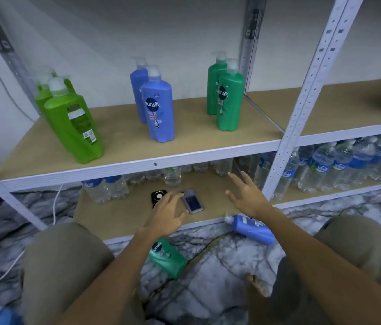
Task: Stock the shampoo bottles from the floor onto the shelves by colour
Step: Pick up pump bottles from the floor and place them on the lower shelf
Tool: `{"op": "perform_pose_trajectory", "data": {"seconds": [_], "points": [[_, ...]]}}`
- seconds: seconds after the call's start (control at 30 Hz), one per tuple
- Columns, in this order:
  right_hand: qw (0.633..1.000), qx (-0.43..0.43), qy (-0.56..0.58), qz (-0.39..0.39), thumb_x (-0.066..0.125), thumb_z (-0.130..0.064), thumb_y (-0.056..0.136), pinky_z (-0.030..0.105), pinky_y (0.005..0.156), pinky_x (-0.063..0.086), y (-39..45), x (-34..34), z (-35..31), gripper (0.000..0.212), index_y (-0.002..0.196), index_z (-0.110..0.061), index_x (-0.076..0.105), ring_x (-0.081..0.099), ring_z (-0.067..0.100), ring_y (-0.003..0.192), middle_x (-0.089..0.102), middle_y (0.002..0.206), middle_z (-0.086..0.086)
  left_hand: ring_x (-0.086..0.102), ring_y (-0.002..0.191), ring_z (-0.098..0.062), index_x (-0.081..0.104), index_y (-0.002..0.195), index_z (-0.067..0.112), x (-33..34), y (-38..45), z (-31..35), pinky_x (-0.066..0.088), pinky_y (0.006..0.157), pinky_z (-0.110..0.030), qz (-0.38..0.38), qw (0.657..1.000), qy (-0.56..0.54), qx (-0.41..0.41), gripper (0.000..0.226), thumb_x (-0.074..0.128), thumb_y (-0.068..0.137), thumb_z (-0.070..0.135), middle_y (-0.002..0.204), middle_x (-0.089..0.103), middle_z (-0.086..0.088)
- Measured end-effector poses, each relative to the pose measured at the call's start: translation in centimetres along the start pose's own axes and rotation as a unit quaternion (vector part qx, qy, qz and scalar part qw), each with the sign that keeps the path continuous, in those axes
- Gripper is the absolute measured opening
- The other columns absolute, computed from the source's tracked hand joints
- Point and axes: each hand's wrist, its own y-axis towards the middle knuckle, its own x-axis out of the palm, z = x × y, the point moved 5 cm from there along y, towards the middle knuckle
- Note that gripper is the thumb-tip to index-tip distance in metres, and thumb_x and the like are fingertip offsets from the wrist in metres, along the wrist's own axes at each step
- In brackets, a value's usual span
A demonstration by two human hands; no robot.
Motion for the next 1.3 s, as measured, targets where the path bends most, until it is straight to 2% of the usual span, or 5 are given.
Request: {"op": "perform_pose_trajectory", "data": {"seconds": [0.17,0.3,0.43,0.67,1.3], "points": [[0.998,0.020,0.045,-0.047,0.058,-0.041,0.100,0.043,0.103,0.046,-1.3,5.3,1.8,0.068,0.159,-0.038,0.022,0.054,0.039,0.128,0.007,0.169,0.010,0.052,0.127,-0.031,0.025,0.156,0.026,4.5,-2.2,-4.3,0.043,0.102,-0.041,-0.036,0.991,-0.036,-0.121,0.063,0.048,0.101,0.048,0.158,0.030,-0.002],[0.992,0.041,0.078,-0.093,0.062,-0.044,0.097,0.044,0.109,0.043,-2.0,10.5,4.4,0.073,0.158,-0.038,0.022,0.033,0.035,0.148,0.005,0.169,0.011,0.036,0.142,-0.033,0.018,0.159,0.029,9.2,-3.1,-7.4,0.036,0.113,-0.049,-0.069,0.975,-0.047,-0.204,0.069,0.045,0.100,0.054,0.161,0.023,-0.005],[0.986,0.084,0.094,-0.108,0.066,-0.044,0.094,0.039,0.110,0.040,-2.6,14.7,7.8,0.078,0.159,-0.036,0.024,0.047,0.031,0.136,0.014,0.167,0.016,0.020,0.150,-0.037,0.011,0.160,0.032,13.3,-3.8,-9.5,0.030,0.118,-0.050,-0.094,0.961,-0.059,-0.252,0.073,0.046,0.100,0.054,0.166,0.009,-0.008],[0.980,0.121,0.086,-0.130,0.068,-0.037,0.095,0.035,0.113,0.031,-1.3,19.2,11.8,0.084,0.161,-0.028,0.017,0.019,0.027,0.154,0.014,0.167,0.012,0.008,0.152,-0.042,0.008,0.160,0.036,18.3,-3.2,-12.2,0.021,0.120,-0.051,-0.112,0.929,-0.118,-0.333,0.077,0.051,0.099,0.053,0.167,-0.014,-0.008],[0.971,0.206,-0.078,-0.092,0.063,-0.047,0.093,0.060,0.122,0.003,5.2,24.2,20.2,0.094,0.162,-0.029,0.002,-0.008,0.042,0.154,-0.009,0.167,0.022,-0.013,0.152,-0.045,-0.001,0.158,0.044,23.9,2.0,-17.5,0.027,0.116,-0.065,-0.100,0.896,-0.087,-0.425,0.083,0.051,0.095,0.060,0.161,-0.036,-0.001]]}}
